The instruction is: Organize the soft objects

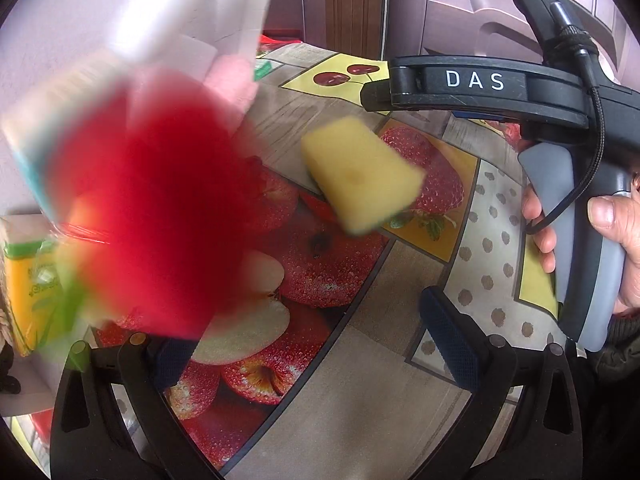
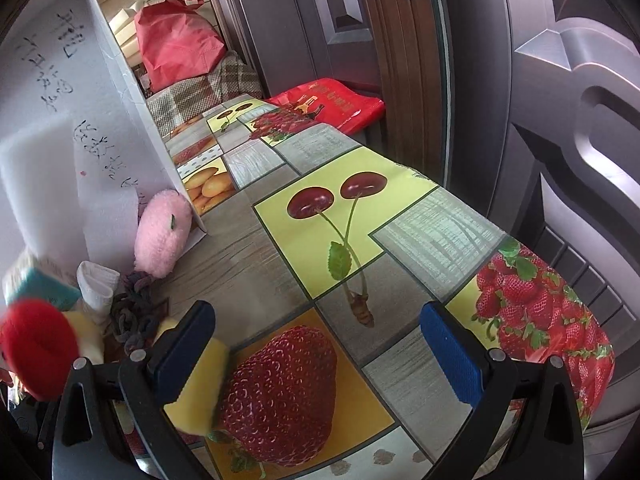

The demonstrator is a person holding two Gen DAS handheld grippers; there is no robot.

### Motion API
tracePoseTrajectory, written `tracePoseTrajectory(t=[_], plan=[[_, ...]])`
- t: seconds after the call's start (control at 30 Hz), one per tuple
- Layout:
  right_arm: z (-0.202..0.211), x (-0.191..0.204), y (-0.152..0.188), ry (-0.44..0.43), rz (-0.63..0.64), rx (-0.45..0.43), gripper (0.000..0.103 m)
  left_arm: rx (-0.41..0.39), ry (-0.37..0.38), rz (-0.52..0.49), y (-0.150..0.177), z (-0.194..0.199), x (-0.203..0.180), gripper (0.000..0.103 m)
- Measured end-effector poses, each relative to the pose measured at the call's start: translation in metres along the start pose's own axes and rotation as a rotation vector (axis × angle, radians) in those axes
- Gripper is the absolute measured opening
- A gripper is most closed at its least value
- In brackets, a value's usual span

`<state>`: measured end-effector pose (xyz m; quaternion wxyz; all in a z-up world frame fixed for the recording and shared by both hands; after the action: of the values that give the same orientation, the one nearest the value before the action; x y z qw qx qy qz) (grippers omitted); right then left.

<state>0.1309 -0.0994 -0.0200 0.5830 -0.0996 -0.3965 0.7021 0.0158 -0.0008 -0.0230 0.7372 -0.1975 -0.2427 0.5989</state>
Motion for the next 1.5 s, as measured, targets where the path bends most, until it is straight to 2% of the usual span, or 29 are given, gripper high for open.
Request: tracePoseTrajectory(t=[1.5], plan=[[-0.0043, -0.0043, -0.0008, -0.009, -0.012, 0.036, 0.103, -0.001, 0.000, -0.001, 0.0022, -0.0020, -0.0002, 0.102]])
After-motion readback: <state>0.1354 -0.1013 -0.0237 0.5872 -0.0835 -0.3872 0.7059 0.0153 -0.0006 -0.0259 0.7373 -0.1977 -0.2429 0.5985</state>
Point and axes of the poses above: each gripper's, at about its wrist camera, not at the fingertips, and z roughly against the way its jaws point, x to its left, y to its underside, the point moved 3 cm from there along -z, roughly the way its jaws point, and after that the axes turned 9 degrees about -z, right-handed, at the moved point
